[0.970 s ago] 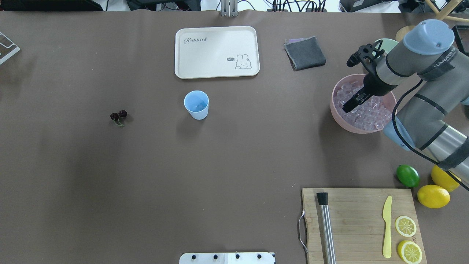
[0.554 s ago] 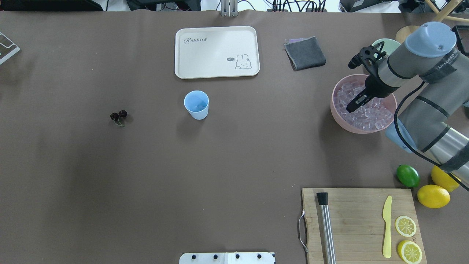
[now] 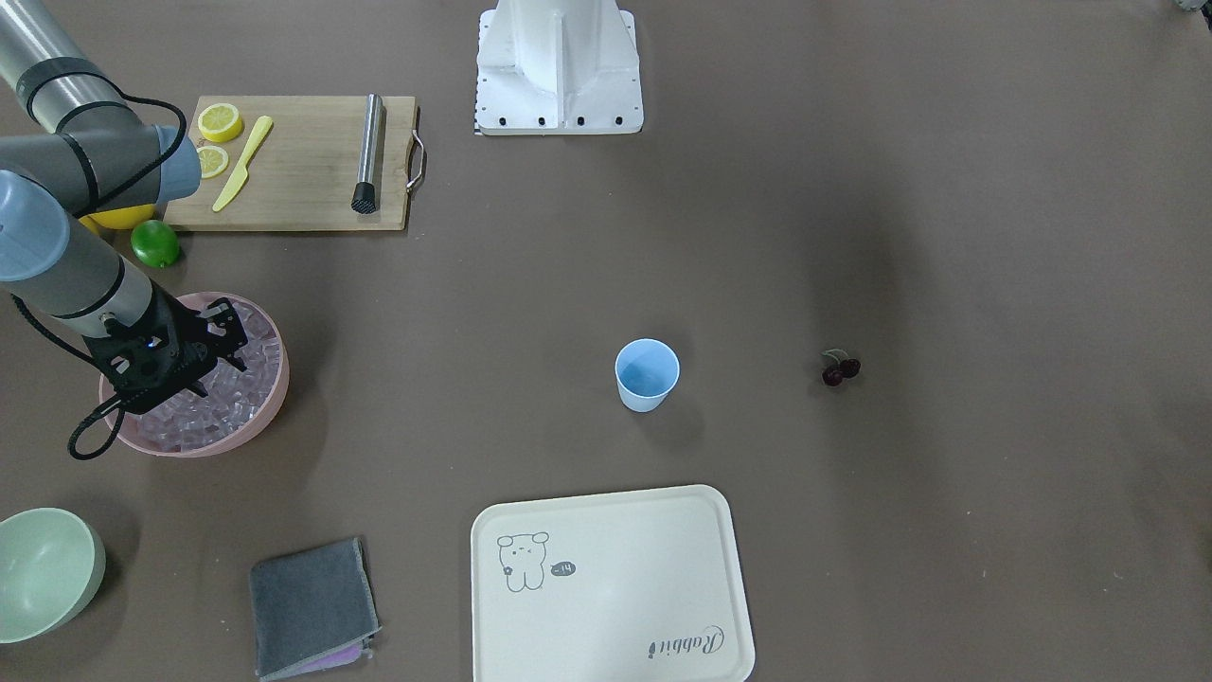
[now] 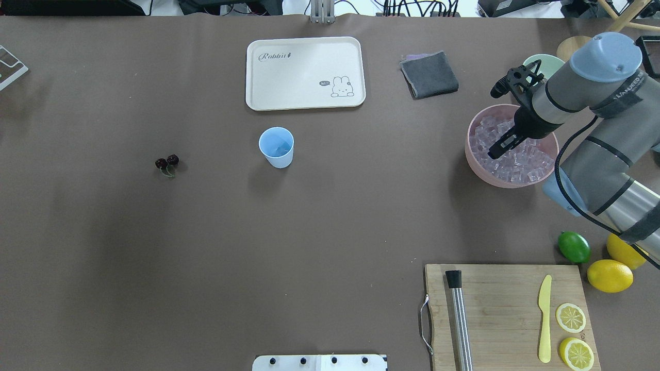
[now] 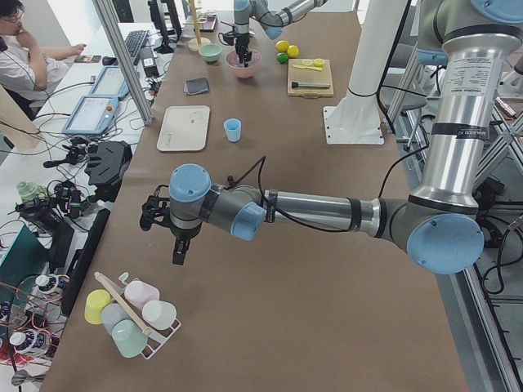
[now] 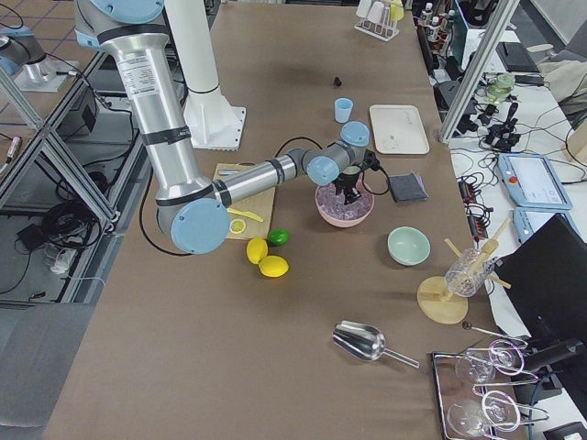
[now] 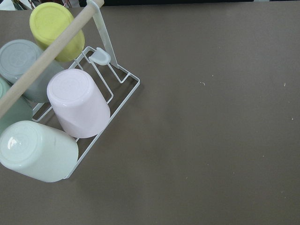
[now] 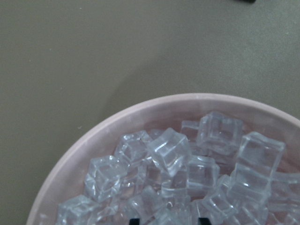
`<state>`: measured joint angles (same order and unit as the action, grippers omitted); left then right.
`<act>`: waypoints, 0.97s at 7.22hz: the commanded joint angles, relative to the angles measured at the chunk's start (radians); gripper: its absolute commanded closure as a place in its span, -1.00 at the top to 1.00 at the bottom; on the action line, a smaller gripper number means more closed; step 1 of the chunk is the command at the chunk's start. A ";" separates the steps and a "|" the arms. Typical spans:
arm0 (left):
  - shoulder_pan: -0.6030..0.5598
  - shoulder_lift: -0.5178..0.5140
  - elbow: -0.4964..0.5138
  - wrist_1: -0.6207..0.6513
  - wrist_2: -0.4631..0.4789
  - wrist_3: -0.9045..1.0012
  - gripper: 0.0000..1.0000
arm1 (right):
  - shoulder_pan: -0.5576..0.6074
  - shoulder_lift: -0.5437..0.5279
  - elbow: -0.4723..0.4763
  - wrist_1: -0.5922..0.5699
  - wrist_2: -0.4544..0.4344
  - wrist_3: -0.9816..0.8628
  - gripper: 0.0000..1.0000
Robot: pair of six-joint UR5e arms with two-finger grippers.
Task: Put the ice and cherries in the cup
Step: 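Lower the right gripper into the ice and grasp a cube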
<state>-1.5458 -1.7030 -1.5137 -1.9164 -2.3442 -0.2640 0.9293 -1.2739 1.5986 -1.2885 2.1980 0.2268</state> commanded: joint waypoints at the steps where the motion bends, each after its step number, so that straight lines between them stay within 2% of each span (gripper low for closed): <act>1: 0.003 -0.015 0.029 -0.022 0.000 0.000 0.95 | 0.000 0.001 0.001 0.000 0.000 0.000 -0.41; 2: 0.003 -0.017 0.036 -0.029 0.000 -0.001 0.95 | 0.000 0.001 0.001 0.000 0.000 0.000 -0.49; 4: 0.003 -0.015 0.036 -0.029 0.000 0.000 0.95 | 0.002 0.005 0.004 0.000 0.003 0.000 -0.83; 5: 0.003 -0.017 0.036 -0.029 0.000 0.000 0.95 | 0.031 0.005 0.077 -0.032 0.021 0.000 -1.00; 7: 0.004 -0.007 0.026 -0.036 -0.001 -0.003 0.95 | 0.072 0.056 0.161 -0.228 0.039 0.000 -1.00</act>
<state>-1.5422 -1.7179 -1.4792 -1.9468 -2.3442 -0.2653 0.9801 -1.2513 1.7082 -1.4080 2.2318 0.2271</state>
